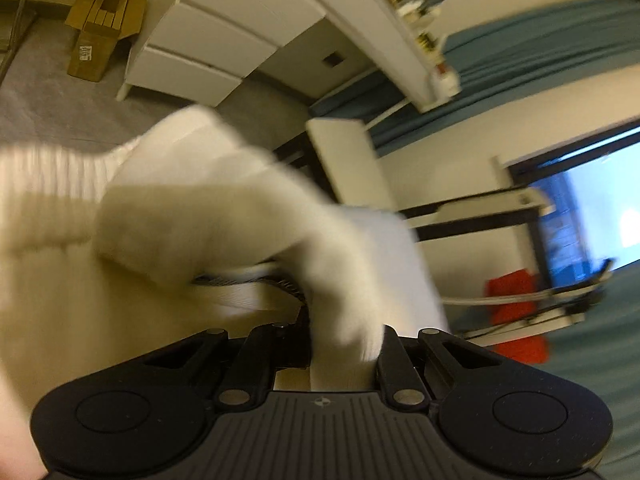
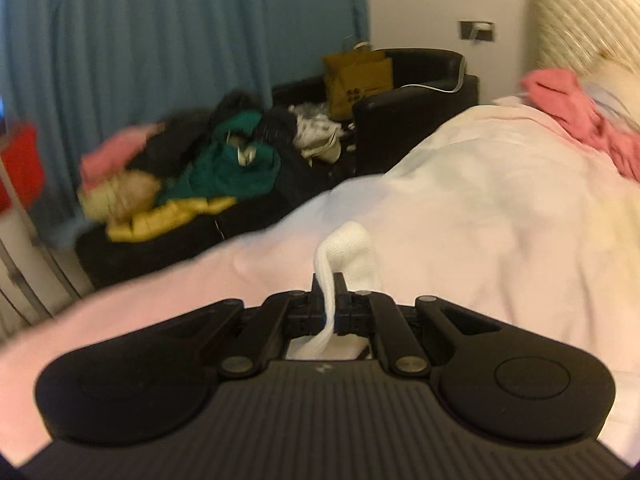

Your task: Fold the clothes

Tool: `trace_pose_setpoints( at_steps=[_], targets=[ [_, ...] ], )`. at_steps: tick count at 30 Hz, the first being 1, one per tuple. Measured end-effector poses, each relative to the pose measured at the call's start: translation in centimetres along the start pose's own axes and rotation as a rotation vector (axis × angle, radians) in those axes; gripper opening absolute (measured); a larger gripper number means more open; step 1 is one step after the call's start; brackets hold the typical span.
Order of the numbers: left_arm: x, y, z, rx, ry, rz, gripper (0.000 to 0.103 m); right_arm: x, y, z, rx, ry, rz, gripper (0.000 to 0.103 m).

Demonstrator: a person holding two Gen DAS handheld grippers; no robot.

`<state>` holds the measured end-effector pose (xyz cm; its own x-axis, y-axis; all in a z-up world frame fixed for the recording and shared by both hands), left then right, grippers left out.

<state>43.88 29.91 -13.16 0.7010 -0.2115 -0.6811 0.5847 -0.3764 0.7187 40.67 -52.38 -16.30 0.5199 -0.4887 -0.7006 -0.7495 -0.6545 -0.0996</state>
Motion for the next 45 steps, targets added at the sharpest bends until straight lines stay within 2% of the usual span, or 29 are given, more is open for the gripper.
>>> trace_pose_setpoints(
  at_steps=[3,6,9,10,11,12,13,14,15,18,20,27,31,34,38,40,43,45],
  targets=[
    [2.3,0.3,-0.3,0.042,-0.014,-0.055,0.015,1.4,0.0,0.5,0.009,-0.028,-0.009,0.006],
    [2.1,0.9,-0.3,0.121,-0.019,-0.078,0.017,1.6,0.2,0.8,0.037,-0.052,-0.048,0.012],
    [0.6,1.0,0.2,0.199,0.009,-0.093,0.033,1.0,0.6,1.3,0.054,-0.068,-0.086,0.018],
    [-0.2,0.8,0.4,0.221,0.032,-0.103,0.040,0.4,0.9,1.7,0.065,-0.071,-0.103,0.023],
    [-1.1,0.8,1.1,0.248,0.059,-0.124,0.046,-0.3,1.2,2.0,0.075,-0.073,-0.120,0.037],
    [-2.3,1.0,2.2,0.282,0.085,-0.151,0.061,-1.2,1.6,2.5,0.086,-0.074,-0.140,0.051],
    [-3.5,1.2,3.3,0.317,0.111,-0.178,0.073,-2.3,2.0,3.1,0.099,-0.073,-0.161,0.056],
    [-4.7,1.4,4.3,0.351,0.138,-0.205,0.077,-3.4,2.5,3.6,0.111,-0.072,-0.182,0.065],
    [-5.7,1.7,5.4,0.391,0.154,-0.229,0.081,-4.6,2.9,4.2,0.124,-0.071,-0.203,0.067],
    [-8.9,2.6,10.2,0.535,0.124,-0.298,0.081,-8.3,4.3,6.7,0.149,-0.093,-0.278,0.067],
    [-12.2,3.4,14.7,0.633,0.099,-0.306,0.081,-10.4,5.4,8.8,0.174,-0.129,-0.319,0.067],
    [-25.7,7.3,32.5,0.935,-0.053,-0.226,0.090,-14.7,8.1,16.2,0.255,-0.376,-0.412,0.068],
    [-32.5,7.7,41.5,1.062,-0.134,-0.200,0.094,-16.0,9.3,17.7,0.289,-0.407,-0.448,0.068],
    [-36.5,7.0,47.0,1.162,-0.144,-0.210,0.094,-16.2,10.2,17.9,0.296,-0.406,-0.456,0.068],
    [-39.8,5.6,50.4,1.220,-0.173,-0.199,0.095,-16.2,11.7,17.4,0.311,-0.403,-0.460,0.068],
    [-40.6,5.5,50.8,1.230,-0.169,-0.177,0.095,-16.2,12.5,17.1,0.320,-0.397,-0.470,0.069],
    [-40.9,5.9,50.0,1.202,-0.133,-0.185,0.095,-16.0,13.2,16.9,0.335,-0.395,-0.501,0.069],
    [-40.7,6.1,49.4,1.180,-0.170,-0.171,0.097,-15.8,13.5,16.9,0.353,-0.404,-0.539,0.069]
  ],
)
Point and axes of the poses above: each gripper's, at about its wrist camera, not at the fingertips, and x roughly the way its jaws point, y to its right, z to its underside, the point moved 9 cm from there along x, roughly the way its jaws point, and after that the axes turned 13 degrees about -y, right-handed, at the moved point
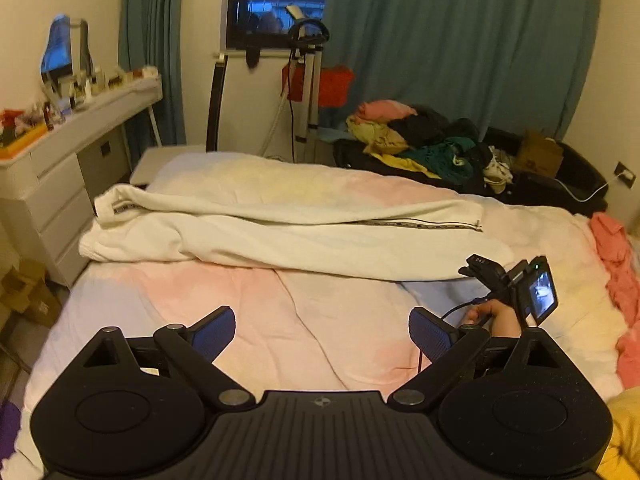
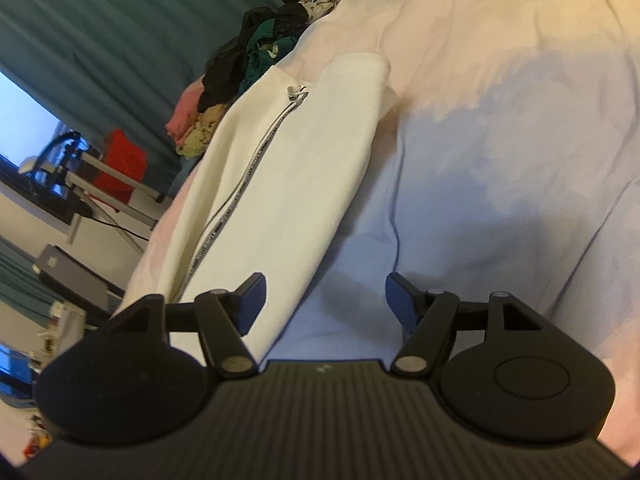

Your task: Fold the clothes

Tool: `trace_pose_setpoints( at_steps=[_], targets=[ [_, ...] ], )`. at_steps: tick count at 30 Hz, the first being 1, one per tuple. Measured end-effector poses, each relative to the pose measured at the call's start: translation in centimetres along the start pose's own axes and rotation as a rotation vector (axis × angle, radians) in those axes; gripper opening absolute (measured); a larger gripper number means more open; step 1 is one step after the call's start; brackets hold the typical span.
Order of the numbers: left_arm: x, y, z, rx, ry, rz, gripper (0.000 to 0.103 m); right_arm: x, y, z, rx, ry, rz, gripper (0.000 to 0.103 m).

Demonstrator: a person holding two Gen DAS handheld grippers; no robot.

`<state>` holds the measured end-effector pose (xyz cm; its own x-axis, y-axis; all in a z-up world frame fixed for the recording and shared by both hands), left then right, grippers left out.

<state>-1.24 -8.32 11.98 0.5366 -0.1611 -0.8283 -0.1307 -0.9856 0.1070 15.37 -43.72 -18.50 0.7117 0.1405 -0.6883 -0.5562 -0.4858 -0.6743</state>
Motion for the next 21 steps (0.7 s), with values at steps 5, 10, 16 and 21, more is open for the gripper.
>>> trace_pose_setpoints(
  at_steps=[5,10,16,21],
  targets=[
    [6.4,-4.0,-0.4,-0.104,-0.161,0.223,0.101,0.9,1.0,-0.1,0.095,-0.065,-0.138,0.069],
    [16.4,-15.8,0.2,-0.391,-0.205,0.199,0.100,2.7,1.4,-0.4,0.151,-0.115,-0.224,0.069],
    [25.7,-28.9,-0.9,-0.698,-0.155,0.098,0.088,5.4,1.0,-1.3,0.130,-0.146,-0.254,0.068],
    [31.0,-36.3,-2.4,-0.989,-0.063,0.109,0.087,7.6,0.2,-3.4,0.110,-0.087,-0.325,0.060]
  ],
)
Point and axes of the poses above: each gripper's, at about its wrist camera, not at the fingertips, and x roughly the way its jaws point, y to its right, z to its underside, the point moved 9 cm from there along x, roughly the way its jaws point, and after that the axes turned 13 degrees about -y, right-handed, at the moved point
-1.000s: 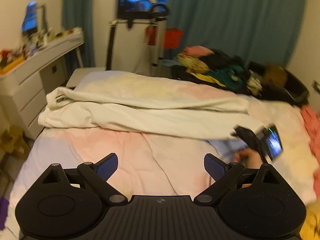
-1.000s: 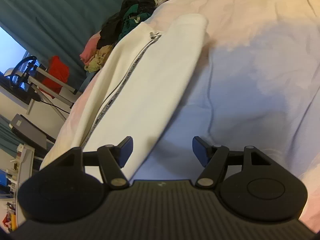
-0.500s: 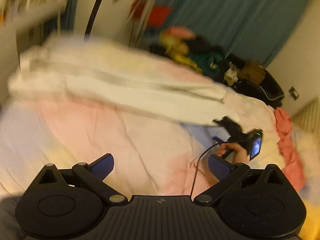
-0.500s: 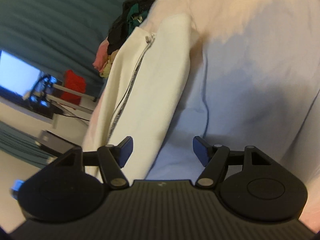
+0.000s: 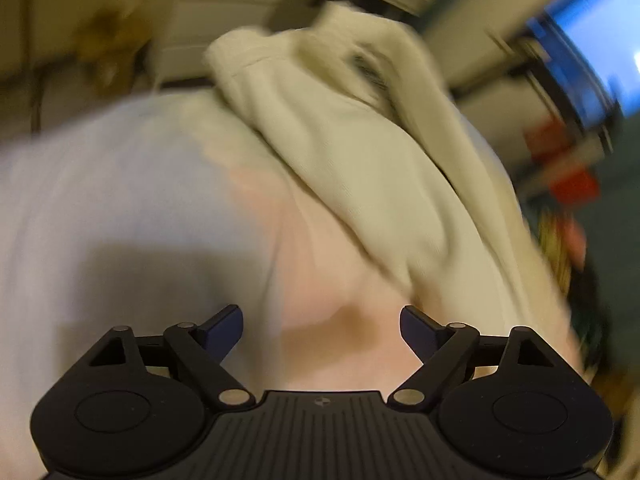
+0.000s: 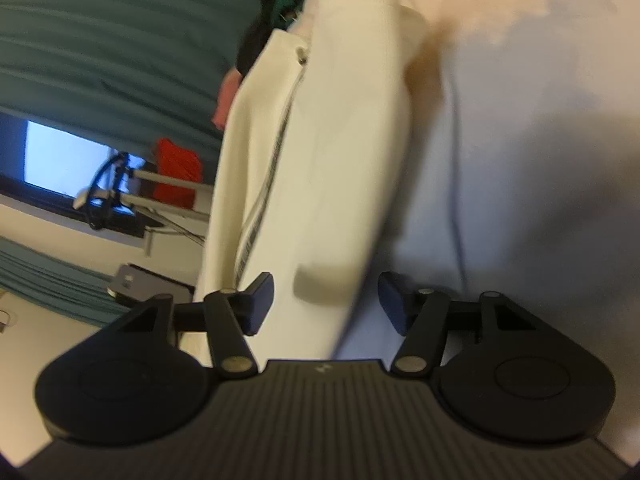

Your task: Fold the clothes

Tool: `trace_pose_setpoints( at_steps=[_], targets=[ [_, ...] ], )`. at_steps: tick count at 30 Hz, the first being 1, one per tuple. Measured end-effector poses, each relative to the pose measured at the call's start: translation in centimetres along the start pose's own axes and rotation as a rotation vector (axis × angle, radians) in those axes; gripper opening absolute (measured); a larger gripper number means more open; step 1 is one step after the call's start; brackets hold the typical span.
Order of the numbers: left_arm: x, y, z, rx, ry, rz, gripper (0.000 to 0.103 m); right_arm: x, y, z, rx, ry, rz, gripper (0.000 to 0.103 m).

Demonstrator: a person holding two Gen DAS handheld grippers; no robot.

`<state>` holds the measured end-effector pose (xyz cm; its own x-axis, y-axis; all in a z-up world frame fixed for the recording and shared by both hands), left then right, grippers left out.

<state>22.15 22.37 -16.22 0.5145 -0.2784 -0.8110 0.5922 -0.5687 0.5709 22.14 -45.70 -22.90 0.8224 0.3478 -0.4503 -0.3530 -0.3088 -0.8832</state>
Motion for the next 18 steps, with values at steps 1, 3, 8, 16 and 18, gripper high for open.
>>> trace_pose_setpoints(
  at_steps=[1,3,8,16,18],
  targets=[
    [0.6,-0.3,-0.8,-0.045,-0.005,0.044,0.088,0.2,0.0,-0.5,0.000,0.018,-0.031,0.060],
    [1.1,0.0,-2.2,-0.032,0.034,0.085,0.088,0.7,0.3,-1.4,0.011,0.055,-0.059,0.060],
    [2.0,0.2,-6.1,-0.035,0.149,0.141,0.088,1.4,0.8,-3.4,0.019,0.159,-0.039,0.046],
    [2.5,-0.7,-10.8,-0.098,0.319,0.180,0.069,2.7,1.2,-6.8,0.063,0.228,-0.107,0.043],
    [2.5,-1.0,-11.4,-0.115,0.332,0.172,0.058,2.9,1.1,-7.1,0.057,0.233,-0.096,0.035]
  ],
)
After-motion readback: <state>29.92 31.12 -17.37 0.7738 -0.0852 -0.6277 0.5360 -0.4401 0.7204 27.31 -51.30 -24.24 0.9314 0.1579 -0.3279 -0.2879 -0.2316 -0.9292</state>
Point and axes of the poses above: each gripper's, at about its wrist camera, not at the fingertips, and x roughly the way its jaws point, y to its right, z to its underside, the point moved 9 cm from there along x, roughly the way its jaws point, and after that the axes turned 13 degrees about -y, right-handed, at the moved point
